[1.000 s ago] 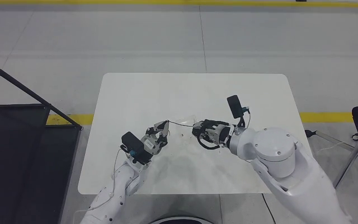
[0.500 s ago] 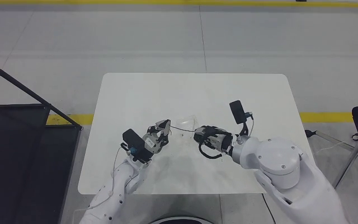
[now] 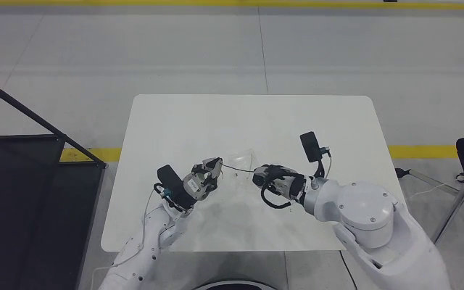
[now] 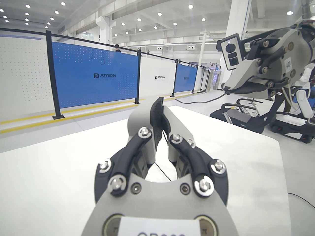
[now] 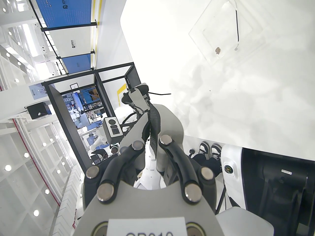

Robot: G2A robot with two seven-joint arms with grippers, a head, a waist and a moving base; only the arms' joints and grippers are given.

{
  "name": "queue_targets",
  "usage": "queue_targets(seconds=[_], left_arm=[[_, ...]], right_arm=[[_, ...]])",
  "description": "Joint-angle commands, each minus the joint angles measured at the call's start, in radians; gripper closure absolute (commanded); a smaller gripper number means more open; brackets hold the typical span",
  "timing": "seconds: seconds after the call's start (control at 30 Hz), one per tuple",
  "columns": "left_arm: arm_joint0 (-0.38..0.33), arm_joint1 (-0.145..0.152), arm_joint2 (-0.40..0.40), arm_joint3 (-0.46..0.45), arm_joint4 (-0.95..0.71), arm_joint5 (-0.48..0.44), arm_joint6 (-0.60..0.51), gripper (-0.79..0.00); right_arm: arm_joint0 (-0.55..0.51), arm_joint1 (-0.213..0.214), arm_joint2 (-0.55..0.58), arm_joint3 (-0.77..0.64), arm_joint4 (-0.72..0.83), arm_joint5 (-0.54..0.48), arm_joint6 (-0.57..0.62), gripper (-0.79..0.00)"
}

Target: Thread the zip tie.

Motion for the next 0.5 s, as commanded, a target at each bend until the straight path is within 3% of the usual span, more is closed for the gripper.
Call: queue_targets(seconds=[0.0,0.47], left_arm=[[0.001,0.0,0.0,0.0,0.003,-0.001,0.004,0.0],[0.004,0.001,-0.002,-0.002,0.006,0.0,0.009,0.0]], right_arm=[[0.003,-0.001,-0.001,0.005,0.002,0.003,0.0,0.0],[0.041,-0.012,-0.015,0.048,0.028,0.003,-0.004,0.0]])
